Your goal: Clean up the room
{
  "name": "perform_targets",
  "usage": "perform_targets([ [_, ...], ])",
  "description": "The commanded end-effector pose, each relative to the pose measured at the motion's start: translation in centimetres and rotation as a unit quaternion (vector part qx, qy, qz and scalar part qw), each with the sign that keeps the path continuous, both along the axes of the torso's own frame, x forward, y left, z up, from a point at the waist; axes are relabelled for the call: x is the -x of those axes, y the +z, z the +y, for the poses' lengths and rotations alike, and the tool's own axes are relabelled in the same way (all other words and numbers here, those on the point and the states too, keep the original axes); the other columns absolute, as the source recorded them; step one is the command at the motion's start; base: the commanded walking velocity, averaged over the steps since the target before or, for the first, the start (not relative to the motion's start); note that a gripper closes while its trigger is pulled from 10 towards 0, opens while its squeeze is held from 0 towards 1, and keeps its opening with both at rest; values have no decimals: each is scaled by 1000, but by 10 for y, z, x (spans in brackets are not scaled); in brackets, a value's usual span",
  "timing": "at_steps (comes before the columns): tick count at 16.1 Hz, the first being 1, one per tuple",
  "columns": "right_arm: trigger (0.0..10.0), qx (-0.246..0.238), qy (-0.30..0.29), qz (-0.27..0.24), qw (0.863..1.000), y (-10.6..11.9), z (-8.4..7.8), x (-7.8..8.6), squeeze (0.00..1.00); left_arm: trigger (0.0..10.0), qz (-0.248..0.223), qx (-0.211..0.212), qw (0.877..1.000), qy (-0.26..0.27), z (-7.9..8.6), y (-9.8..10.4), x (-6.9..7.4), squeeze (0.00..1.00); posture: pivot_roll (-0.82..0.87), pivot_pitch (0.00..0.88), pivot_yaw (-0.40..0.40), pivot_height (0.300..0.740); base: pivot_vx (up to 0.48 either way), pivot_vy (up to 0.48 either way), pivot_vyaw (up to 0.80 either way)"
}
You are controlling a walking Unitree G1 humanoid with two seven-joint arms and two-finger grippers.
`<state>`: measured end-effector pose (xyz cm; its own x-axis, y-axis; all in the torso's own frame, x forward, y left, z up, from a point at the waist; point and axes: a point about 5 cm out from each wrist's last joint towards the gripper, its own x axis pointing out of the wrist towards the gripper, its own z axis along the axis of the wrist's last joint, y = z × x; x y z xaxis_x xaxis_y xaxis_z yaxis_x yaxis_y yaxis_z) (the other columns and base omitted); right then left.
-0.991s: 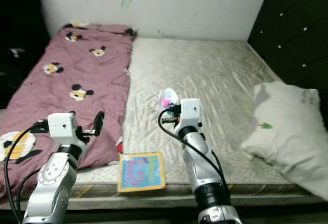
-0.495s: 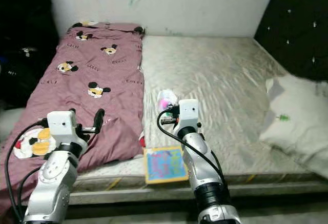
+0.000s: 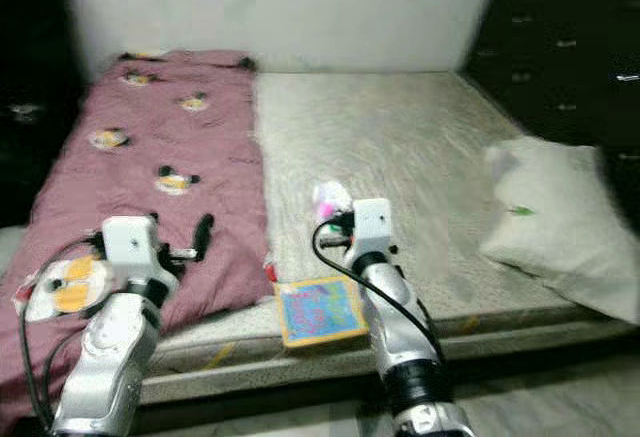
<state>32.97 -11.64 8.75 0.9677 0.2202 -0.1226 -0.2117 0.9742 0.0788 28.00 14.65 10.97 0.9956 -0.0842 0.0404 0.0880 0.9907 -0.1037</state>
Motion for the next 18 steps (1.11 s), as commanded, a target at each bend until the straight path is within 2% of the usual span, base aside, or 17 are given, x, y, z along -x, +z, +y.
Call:
perform_targets([
  [1, 10000, 2, 4, -5, 1000, 4, 1, -2, 0, 10000, 2, 2, 1000, -5, -2, -1, 2, 0, 32, 0, -34, 740, 334, 0, 0],
  [8, 10000, 6, 8, -5, 1000, 3, 1, -2, 0, 10000, 4, -2, 1000, -9, -3, -3, 3, 0, 35, 0, -35, 740, 347, 0, 0],
  [14, 10000, 6, 7, -4, 1000, 2, -1, -2, 0, 10000, 23, 1, 1000, 15, 2, -8, 3, 0, 38, 0, -36, 740, 0, 0, 0],
  [18, 10000, 5, 5, -2, 1000, 1, -1, -2, 0, 10000, 24, 0, 1000, 9, 0, -8, 3, 0, 38, 0, -35, 740, 0, 426, 0],
])
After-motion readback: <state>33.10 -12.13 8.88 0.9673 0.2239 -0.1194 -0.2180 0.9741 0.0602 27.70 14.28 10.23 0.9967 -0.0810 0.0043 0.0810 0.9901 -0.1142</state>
